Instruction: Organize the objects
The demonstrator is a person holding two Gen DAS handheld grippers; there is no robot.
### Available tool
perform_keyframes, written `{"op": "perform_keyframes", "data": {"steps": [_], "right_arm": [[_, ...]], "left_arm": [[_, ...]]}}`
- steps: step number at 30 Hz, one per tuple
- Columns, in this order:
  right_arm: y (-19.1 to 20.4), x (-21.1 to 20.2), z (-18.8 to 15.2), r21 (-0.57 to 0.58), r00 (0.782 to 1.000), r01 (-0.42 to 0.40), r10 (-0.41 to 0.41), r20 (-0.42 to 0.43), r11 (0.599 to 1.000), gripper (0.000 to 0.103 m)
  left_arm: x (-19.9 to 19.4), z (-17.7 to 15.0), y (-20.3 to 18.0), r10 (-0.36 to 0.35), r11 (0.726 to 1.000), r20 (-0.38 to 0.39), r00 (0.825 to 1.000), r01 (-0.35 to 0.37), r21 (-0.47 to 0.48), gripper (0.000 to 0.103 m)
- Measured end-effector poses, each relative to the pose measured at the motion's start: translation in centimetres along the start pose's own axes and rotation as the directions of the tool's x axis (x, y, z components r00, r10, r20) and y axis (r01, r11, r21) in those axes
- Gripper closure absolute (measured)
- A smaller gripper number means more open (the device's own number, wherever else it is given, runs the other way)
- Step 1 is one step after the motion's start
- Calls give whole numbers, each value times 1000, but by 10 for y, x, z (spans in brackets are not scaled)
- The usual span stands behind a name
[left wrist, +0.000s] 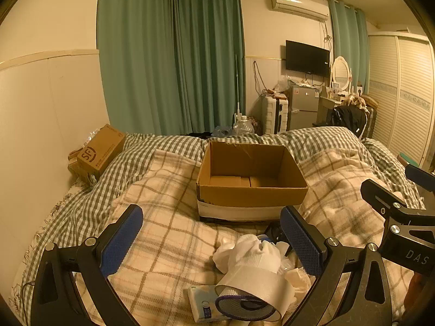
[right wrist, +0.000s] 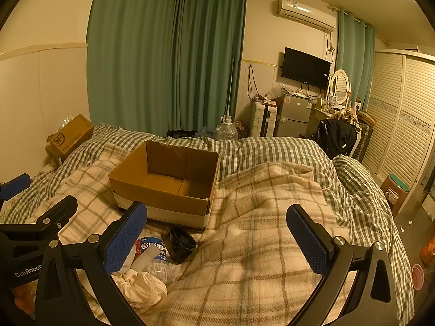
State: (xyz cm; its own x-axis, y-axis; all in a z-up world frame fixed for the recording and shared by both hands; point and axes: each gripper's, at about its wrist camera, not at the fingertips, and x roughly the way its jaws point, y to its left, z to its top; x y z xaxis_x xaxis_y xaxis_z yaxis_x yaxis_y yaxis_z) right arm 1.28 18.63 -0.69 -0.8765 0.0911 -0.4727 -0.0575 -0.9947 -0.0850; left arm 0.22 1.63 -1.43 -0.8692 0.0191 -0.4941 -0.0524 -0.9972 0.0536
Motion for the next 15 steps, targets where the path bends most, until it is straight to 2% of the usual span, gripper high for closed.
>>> {"op": "perform_keyframes", "data": {"steps": [15], "right_arm": [[0, 1, -1, 0, 1000, 0, 0, -1, 1000, 0]], "left_arm": [[2, -3, 0, 8, 1000, -8, 1000, -8, 0, 0]]}}
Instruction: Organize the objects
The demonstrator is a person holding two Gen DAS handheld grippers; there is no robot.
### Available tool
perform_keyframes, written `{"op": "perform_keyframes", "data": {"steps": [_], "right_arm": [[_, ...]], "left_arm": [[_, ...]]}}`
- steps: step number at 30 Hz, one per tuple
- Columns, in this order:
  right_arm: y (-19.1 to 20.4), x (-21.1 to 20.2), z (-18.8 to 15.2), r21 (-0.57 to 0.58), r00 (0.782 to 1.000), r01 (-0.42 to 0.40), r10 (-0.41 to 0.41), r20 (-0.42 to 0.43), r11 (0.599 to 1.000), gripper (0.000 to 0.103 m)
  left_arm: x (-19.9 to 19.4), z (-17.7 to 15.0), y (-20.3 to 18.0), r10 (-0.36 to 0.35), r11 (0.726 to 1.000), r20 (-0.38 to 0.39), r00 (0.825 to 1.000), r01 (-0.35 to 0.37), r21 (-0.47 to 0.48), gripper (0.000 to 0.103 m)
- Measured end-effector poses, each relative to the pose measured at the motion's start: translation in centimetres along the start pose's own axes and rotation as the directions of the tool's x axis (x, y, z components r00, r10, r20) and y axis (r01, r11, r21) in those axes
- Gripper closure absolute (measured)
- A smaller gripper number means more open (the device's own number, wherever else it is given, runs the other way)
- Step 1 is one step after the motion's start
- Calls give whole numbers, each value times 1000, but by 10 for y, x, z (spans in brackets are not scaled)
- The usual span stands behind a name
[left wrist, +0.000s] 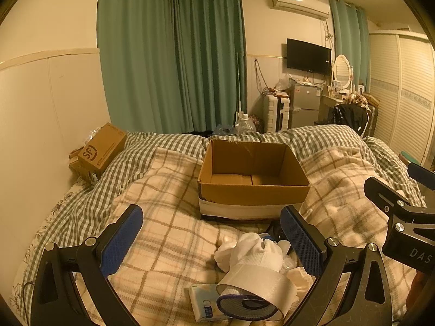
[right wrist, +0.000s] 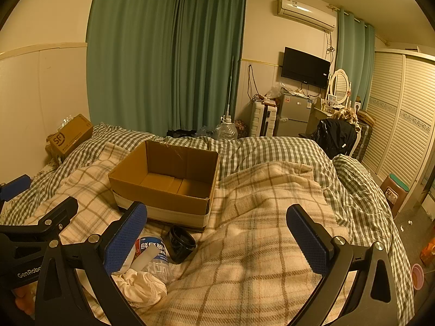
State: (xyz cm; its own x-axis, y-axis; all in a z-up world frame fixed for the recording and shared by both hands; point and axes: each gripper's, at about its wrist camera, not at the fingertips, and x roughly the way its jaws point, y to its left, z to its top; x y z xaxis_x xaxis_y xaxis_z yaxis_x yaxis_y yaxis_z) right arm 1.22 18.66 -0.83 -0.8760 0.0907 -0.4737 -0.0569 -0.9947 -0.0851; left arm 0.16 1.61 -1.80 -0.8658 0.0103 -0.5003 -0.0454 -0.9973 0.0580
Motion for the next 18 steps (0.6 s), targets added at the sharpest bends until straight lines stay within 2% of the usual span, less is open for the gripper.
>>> {"op": "perform_keyframes", "data": {"steps": [18], "right_arm": [[-2, 2, -2, 2, 1000, 7, -7, -10, 1000, 0]], "left_arm": [[0, 0, 1, 3, 1000, -4, 1000, -3, -1, 0]]}}
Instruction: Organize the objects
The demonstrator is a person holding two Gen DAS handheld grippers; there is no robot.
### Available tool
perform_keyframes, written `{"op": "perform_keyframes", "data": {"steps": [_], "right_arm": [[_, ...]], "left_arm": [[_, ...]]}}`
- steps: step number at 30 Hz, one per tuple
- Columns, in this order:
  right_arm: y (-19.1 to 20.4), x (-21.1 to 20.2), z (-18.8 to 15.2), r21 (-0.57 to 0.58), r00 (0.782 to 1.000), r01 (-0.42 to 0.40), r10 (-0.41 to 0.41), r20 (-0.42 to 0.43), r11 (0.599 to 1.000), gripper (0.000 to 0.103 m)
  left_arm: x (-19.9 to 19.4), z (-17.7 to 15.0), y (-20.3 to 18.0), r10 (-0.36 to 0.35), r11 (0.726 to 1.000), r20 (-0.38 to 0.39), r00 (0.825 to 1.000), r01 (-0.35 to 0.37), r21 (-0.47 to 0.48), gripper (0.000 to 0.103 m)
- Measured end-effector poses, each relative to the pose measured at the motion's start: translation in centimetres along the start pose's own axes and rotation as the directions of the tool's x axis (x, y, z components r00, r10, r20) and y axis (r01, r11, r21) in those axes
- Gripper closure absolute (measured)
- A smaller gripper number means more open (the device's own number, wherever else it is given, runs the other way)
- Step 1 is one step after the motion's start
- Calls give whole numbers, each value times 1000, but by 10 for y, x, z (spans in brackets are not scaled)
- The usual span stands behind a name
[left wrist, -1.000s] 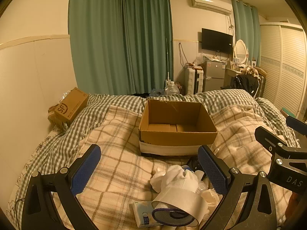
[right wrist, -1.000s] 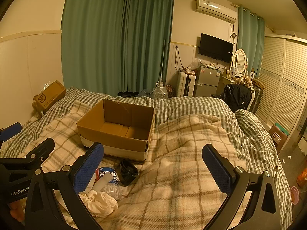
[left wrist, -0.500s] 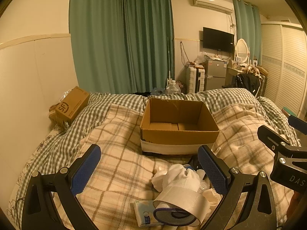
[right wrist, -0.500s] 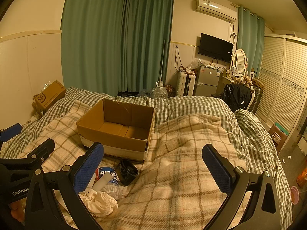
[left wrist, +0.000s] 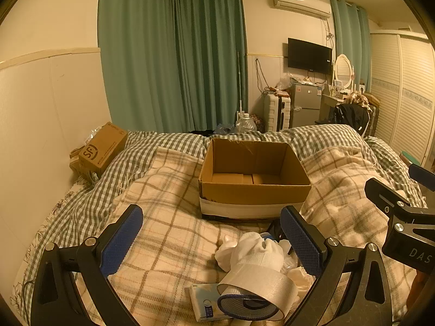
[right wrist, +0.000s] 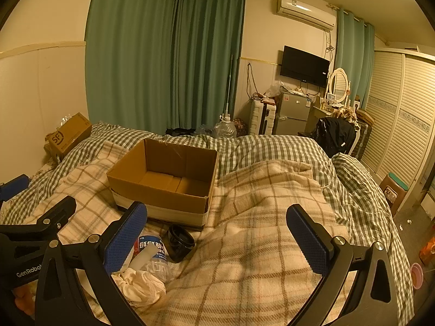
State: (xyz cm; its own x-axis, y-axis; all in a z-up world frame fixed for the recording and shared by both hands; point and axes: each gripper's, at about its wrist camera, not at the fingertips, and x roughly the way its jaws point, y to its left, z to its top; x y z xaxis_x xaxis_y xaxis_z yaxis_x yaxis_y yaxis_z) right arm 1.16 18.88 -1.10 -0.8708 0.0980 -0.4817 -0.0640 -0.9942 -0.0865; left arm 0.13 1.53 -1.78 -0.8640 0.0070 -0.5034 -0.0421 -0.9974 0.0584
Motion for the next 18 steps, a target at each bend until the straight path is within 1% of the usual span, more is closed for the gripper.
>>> {"op": "perform_keyframes", "data": {"steps": [13, 18], "right_arm": [[-2, 1, 0, -2, 1000, 3, -3, -9, 1000, 0], [-2, 4, 0, 1, 1000, 9, -9, -18, 1000, 0]], "left_arm": [[1, -2, -2, -4, 1000, -5, 1000, 4, 4, 0], [6, -8, -9, -22, 1000, -33, 999, 22, 15, 0]]}}
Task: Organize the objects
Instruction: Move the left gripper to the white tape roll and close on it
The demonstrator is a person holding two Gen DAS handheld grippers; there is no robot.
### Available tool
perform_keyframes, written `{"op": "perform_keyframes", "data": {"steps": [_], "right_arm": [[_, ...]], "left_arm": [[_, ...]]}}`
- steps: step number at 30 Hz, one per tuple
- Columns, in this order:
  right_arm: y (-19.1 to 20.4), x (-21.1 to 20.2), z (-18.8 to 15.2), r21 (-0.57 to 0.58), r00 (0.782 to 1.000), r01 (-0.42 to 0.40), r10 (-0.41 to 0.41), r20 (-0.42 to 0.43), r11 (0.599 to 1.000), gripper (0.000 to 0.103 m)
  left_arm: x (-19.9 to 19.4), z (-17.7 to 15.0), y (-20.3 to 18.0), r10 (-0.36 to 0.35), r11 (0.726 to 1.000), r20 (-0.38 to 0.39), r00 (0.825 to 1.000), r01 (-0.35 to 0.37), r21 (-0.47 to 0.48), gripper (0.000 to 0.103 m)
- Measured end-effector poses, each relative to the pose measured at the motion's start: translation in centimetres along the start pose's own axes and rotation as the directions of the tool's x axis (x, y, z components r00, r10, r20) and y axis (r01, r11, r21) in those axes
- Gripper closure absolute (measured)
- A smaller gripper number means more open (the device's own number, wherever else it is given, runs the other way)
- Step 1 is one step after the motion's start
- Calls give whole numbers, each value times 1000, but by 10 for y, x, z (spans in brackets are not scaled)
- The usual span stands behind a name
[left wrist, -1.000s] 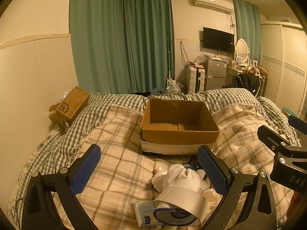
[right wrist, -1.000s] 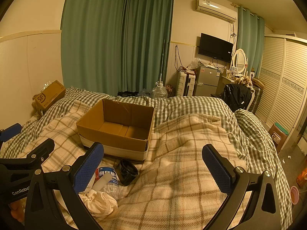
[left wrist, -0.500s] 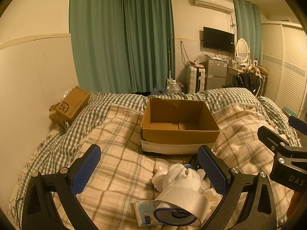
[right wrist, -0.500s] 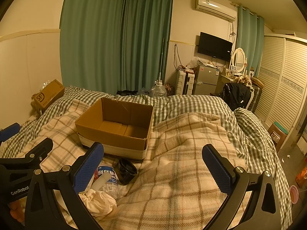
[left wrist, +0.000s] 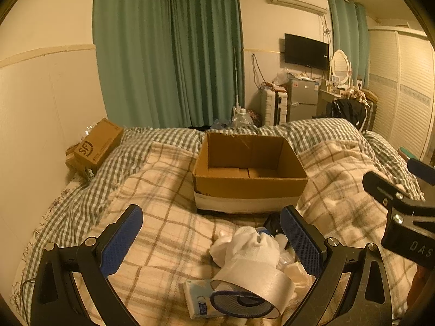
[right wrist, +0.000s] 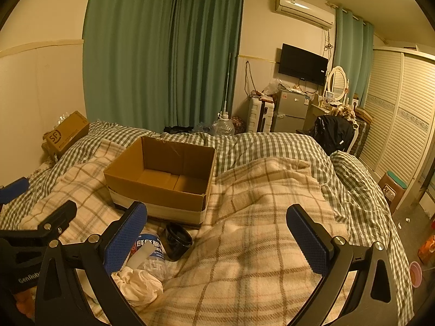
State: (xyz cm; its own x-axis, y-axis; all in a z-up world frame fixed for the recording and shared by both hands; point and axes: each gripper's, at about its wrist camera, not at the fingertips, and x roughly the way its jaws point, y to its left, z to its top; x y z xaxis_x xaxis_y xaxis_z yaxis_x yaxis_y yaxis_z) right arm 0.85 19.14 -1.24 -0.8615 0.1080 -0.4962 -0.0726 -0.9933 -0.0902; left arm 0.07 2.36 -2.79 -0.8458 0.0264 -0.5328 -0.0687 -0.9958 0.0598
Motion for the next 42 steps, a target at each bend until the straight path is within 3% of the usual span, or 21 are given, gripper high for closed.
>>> {"op": "perform_keyframes", "data": {"steps": [11, 16, 18, 20, 22, 26, 30, 32, 34, 35, 36, 39, 42], "right_arm": [[-4, 6, -3, 5, 1000, 13, -13, -25, 1000, 0], [-6, 9, -4, 10, 999, 14, -13, -34, 1000, 0], [-5, 10, -5, 8, 999, 14, -13, -38, 1000, 0], [-4, 10, -5, 5, 999, 14, -13, -39, 1000, 0], [-4, 10, -5, 3, 999, 13, -13, -38, 1000, 0], [-4, 10, -6, 4, 999, 13, -13, -37, 1000, 0], [-3, 10, -6, -1, 999, 14, -14, -40, 1000, 0], [-2, 10, -7, -6, 999, 14, -14, -43, 1000, 0], [0, 11, -7, -12, 999, 15, -15, -45, 1000, 0], [1, 11, -7, -14, 999, 15, -16, -45, 1000, 0], [1, 11, -7, -14, 999, 16, -16, -46, 1000, 0], [0, 13, -7, -12, 999, 15, -15, -48, 1000, 0], [-1, 12, -7, -9, 999, 13, -13, -48, 1000, 0]], "left_arm": [[39, -35, -32, -60, 996, -178, 982, 72, 59, 0], [42, -41, -33, -81, 994, -191, 978, 94, 62, 8], [42, -40, -30, -87, 994, -188, 978, 99, 55, 16], [41, -39, -28, -106, 992, -184, 977, 117, 51, 35], [38, -37, -27, -104, 992, -171, 980, 115, 59, 42], [23, -24, -21, -113, 990, -118, 987, 121, 66, 74], [26, -21, -12, -116, 989, -135, 984, 126, 71, 74], [31, -25, -8, -125, 990, -148, 981, 134, 51, 69], [33, -28, -7, -133, 989, -162, 978, 141, 36, 43], [33, -30, -7, -129, 990, -165, 978, 136, 28, 24], [33, -32, -7, -129, 991, -166, 978, 134, 22, 17], [37, -40, -13, -172, 984, -196, 966, 179, 19, 15], [47, -54, -27, -227, 969, -274, 935, 246, 36, 9]]}}
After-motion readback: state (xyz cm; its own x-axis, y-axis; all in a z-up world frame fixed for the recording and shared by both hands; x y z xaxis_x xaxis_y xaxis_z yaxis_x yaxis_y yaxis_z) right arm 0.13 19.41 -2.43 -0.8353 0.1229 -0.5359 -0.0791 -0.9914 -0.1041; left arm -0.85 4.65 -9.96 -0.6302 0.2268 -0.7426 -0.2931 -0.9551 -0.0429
